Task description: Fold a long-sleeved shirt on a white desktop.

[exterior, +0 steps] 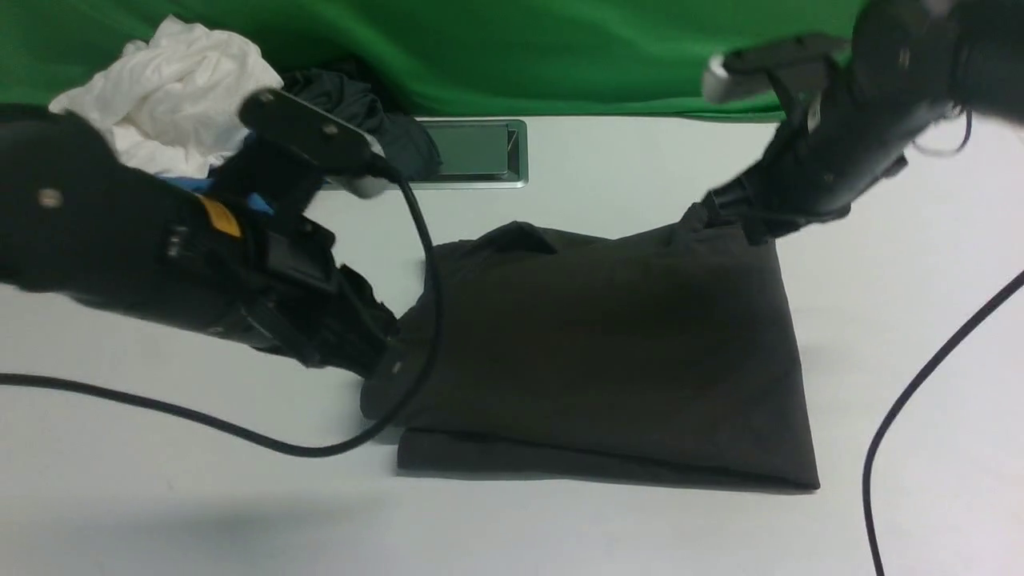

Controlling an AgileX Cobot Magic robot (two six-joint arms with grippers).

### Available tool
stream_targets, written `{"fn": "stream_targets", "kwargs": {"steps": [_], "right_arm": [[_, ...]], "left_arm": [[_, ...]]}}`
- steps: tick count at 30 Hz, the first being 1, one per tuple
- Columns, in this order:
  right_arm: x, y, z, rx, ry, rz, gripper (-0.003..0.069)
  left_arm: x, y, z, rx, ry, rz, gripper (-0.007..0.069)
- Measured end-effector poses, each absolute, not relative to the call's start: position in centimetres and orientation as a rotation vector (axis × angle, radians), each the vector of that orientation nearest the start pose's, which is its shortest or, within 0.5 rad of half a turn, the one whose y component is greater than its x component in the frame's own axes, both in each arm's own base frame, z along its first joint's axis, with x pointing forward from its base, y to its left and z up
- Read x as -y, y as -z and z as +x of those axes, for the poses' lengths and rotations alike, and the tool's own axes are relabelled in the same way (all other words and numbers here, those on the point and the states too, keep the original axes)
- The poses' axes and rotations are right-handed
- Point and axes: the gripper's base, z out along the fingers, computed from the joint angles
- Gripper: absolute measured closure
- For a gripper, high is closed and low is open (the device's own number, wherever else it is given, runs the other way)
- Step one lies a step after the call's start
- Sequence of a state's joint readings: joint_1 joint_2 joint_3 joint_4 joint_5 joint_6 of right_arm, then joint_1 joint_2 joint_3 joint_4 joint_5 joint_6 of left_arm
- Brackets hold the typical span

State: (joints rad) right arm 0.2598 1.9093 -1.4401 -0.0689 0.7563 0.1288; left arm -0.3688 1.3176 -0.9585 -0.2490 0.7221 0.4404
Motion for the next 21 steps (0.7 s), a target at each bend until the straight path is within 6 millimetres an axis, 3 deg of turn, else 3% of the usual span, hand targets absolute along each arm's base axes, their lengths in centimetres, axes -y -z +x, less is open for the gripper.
{"fn": "stream_targets", "kwargs": {"steps": [2, 3, 6, 8, 12, 13, 14, 15, 16, 20, 21], "right_arm": [[-9.0, -19.7, 41.0, -2.684, -0.036, -0.18, 0.0477], [-8.8, -19.4, 41.2, -2.684, -0.035, -0.173, 0.0477], [-8.4, -16.4, 42.6, -2.664, -0.037, -0.158, 0.0477], [-8.4, -15.4, 43.0, -2.646, -0.039, -0.172, 0.0477], [-8.5, -15.4, 43.2, -2.618, -0.031, -0.225, 0.0478], [-8.5, -16.1, 43.0, -2.613, -0.024, -0.249, 0.0484], [-8.4, -16.5, 42.9, -2.613, -0.022, -0.253, 0.0485], [-8.3, -18.3, 42.4, -2.606, -0.018, -0.258, 0.0503], [-8.3, -18.6, 42.3, -2.604, -0.018, -0.257, 0.0505], [-7.3, -27.4, 38.2, -2.495, -0.026, -0.227, 0.0569], [-7.2, -28.4, 37.7, -2.476, -0.029, -0.222, 0.0574]], "left_arm": [[10.9, -28.7, 24.1, -2.392, 0.256, 0.838, 0.0605], [10.9, -28.8, 24.1, -2.389, 0.258, 0.836, 0.0605], [10.6, -30.3, 23.4, -2.309, 0.252, 0.809, 0.0605], [10.3, -31.2, 22.7, -2.252, 0.246, 0.788, 0.0605], [9.2, -32.0, 20.2, -2.138, 0.228, 0.744, 0.0605], [8.4, -32.0, 18.5, -2.079, 0.222, 0.715, 0.0605], [8.2, -32.0, 18.0, -2.064, 0.222, 0.706, 0.0605], [7.4, -31.8, 16.0, -1.998, 0.221, 0.672, 0.0605], [7.2, -31.5, 15.7, -1.999, 0.221, 0.67, 0.0605], [5.0, -30.7, 9.8, -1.809, 0.271, 0.569, 0.0605], [5.0, -30.9, 9.6, -1.794, 0.274, 0.564, 0.0605]]}}
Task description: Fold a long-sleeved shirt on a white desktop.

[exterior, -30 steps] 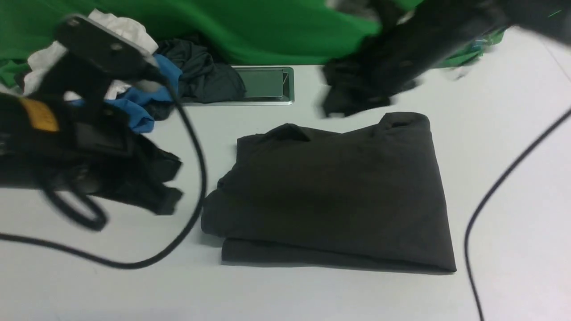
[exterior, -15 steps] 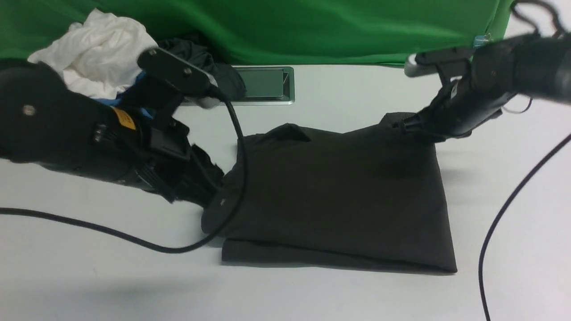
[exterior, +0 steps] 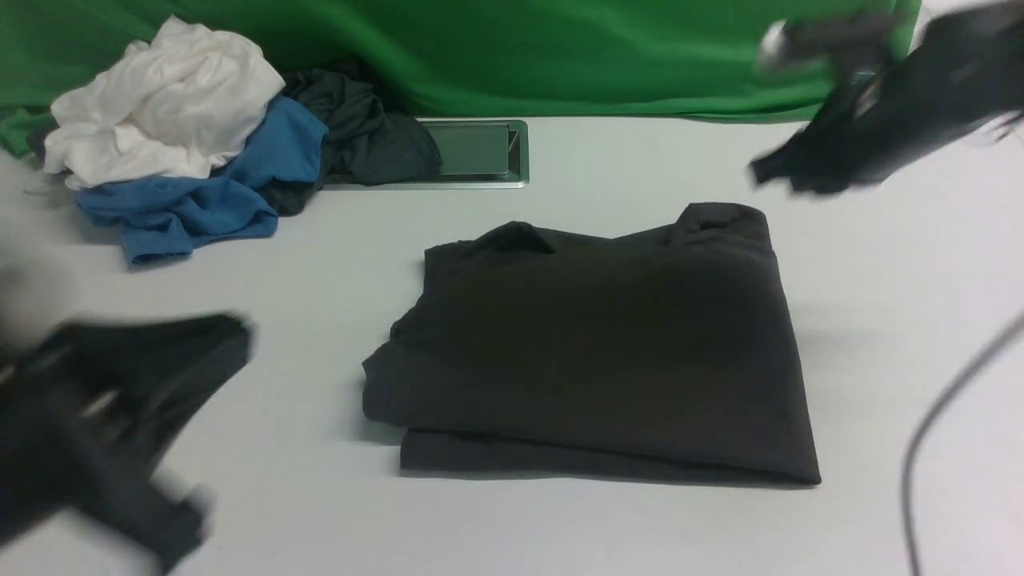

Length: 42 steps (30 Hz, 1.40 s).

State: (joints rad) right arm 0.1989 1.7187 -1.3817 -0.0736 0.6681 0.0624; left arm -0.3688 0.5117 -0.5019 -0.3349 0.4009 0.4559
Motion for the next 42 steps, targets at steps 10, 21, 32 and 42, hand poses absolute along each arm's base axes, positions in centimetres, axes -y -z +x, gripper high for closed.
{"fn": "stream_targets", "kwargs": {"steps": [10, 21, 32, 42], "right_arm": [[-3.4, -37.6, 19.3, -2.279, -0.101, -0.067, 0.0629], [-1.7, -34.7, 10.5, -2.272, -0.148, 0.009, 0.0629], [-1.0, -34.3, 7.2, -2.112, -0.207, 0.066, 0.0569], [-0.7, -34.2, 7.0, -2.094, -0.175, 0.076, 0.0553]], "left_arm": [[2.2, -28.2, 2.7, -1.44, 0.29, 0.449, 0.0605], [2.1, -27.9, 2.8, -1.436, 0.275, 0.451, 0.0605], [2.1, -27.9, 2.8, -1.436, 0.275, 0.451, 0.0605], [2.1, -27.9, 2.8, -1.436, 0.274, 0.452, 0.0605]]}}
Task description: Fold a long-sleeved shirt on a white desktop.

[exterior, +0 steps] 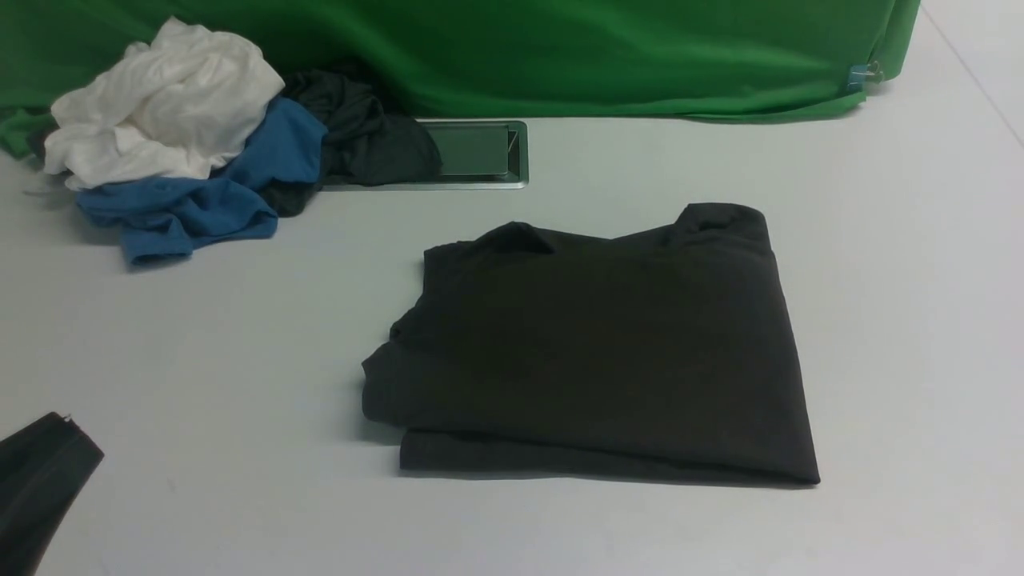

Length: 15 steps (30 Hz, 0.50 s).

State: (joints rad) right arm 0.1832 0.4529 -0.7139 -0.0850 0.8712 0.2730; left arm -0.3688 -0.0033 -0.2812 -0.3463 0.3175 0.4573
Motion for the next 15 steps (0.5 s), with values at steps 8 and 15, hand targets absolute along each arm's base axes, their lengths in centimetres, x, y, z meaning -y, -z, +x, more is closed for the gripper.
{"fn": "stream_targets", "kwargs": {"steps": [8, 15], "right_arm": [[0.3, -30.5, 6.0, -1.755, -0.045, 0.109, 0.0626], [0.3, -21.8, 5.5, -1.711, -0.018, 0.071, 0.0627]], "left_arm": [[2.1, -27.9, 2.8, -1.436, 0.273, 0.452, 0.0605], [2.1, -27.9, 2.8, -1.436, 0.273, 0.452, 0.0605]]}}
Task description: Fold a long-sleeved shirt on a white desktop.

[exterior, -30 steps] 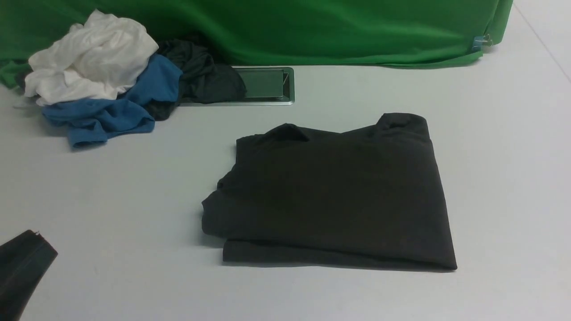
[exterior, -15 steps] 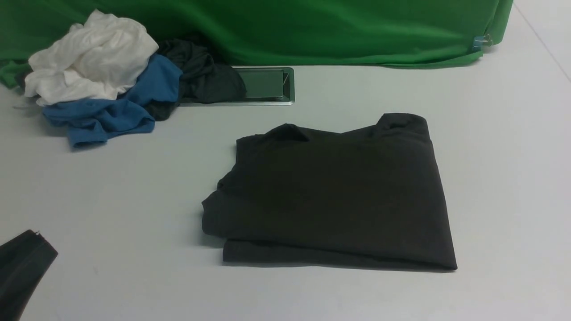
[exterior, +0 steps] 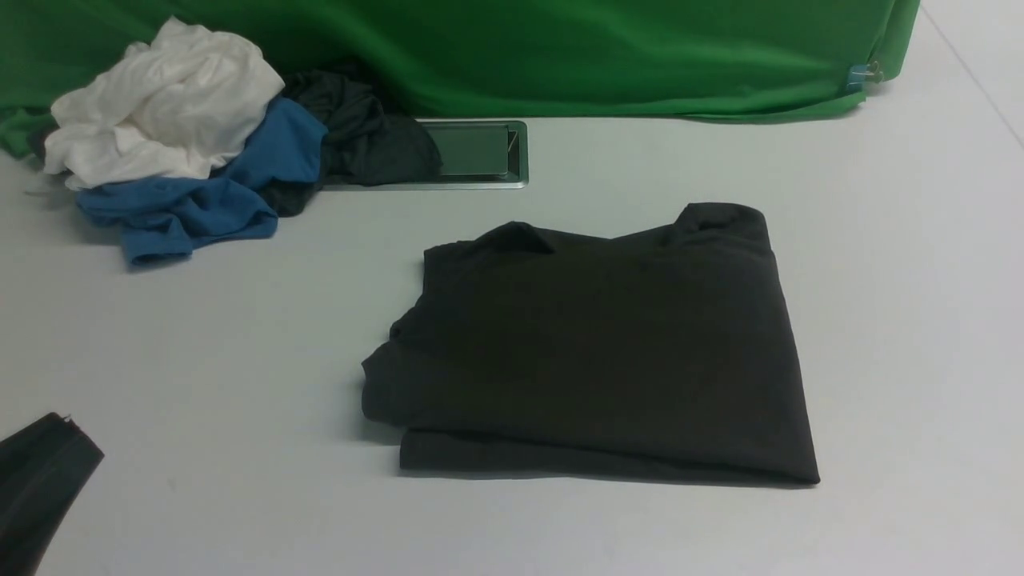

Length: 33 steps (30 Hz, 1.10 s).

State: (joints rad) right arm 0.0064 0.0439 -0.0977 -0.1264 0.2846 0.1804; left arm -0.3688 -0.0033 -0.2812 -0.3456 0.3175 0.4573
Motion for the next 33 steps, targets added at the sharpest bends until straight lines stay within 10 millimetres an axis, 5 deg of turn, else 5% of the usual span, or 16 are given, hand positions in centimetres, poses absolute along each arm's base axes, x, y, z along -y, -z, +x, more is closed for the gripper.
{"fn": "stream_targets", "kwargs": {"steps": [6, 33], "right_arm": [[0.3, -18.8, 5.6, -1.747, -0.002, 0.049, 0.0627], [0.3, -18.9, 5.5, -1.732, 0.027, 0.012, 0.0589]], "left_arm": [[2.1, -27.9, 2.8, -1.435, 0.273, 0.452, 0.0605], [2.1, -27.9, 2.8, -1.435, 0.273, 0.453, 0.0605]]}}
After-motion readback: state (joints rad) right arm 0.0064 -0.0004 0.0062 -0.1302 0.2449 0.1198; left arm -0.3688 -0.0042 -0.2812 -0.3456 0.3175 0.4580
